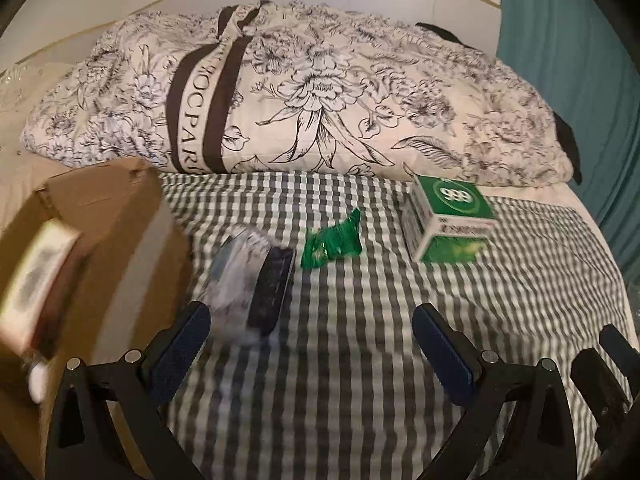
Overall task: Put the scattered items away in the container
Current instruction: 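Move left tool toward the green sachet while right tool approaches the green medicine box, then grasp the green sachet with left tool while right tool grasps the green medicine box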
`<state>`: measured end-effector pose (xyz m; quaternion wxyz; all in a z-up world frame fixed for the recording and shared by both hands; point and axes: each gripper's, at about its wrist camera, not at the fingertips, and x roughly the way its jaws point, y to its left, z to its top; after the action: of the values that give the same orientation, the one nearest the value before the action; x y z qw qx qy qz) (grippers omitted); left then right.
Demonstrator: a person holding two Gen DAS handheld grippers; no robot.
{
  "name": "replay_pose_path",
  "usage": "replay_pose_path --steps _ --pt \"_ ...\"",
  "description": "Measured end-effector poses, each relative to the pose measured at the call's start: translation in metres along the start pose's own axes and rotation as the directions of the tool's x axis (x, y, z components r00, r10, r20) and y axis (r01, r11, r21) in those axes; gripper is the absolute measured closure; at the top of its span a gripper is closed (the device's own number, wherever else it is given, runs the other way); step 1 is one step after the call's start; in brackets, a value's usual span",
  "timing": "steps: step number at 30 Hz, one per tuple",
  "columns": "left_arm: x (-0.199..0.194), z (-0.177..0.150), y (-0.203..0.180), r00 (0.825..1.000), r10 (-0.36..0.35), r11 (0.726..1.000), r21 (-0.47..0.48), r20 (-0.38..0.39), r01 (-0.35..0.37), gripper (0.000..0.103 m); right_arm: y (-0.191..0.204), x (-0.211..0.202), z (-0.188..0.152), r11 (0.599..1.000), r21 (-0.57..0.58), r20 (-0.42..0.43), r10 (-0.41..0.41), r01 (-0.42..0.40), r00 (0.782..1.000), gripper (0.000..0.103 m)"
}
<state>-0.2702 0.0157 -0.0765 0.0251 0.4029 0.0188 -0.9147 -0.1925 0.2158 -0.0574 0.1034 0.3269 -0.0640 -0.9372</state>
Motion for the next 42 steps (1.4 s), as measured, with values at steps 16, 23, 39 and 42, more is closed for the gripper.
replay_pose_path --steps 16,23,39,42 --pt "0.076 0.038 -0.022 0.984 0.12 0.991 0.066 -0.128 -0.112 0.0 -0.048 0.091 0.103 0.957 -0.254 -0.365 0.041 -0.142 0.93 0.01" --pt "0.118 0.032 -0.035 0.98 0.136 0.959 0.267 -0.144 -0.094 0.002 -0.032 0.147 0.129 0.746 -0.584 -0.489 -0.009 -0.319 0.872 0.01" --pt "0.18 0.043 -0.038 0.973 0.109 0.932 0.363 -0.203 -0.029 0.006 0.033 0.234 0.124 0.208 -0.759 -0.643 -0.082 -0.617 0.762 0.01" --pt "0.187 0.045 -0.037 0.971 0.079 0.944 0.331 -0.226 0.0 0.016 0.037 0.252 0.114 0.18 -0.731 -0.68 -0.109 -0.658 0.726 0.01"
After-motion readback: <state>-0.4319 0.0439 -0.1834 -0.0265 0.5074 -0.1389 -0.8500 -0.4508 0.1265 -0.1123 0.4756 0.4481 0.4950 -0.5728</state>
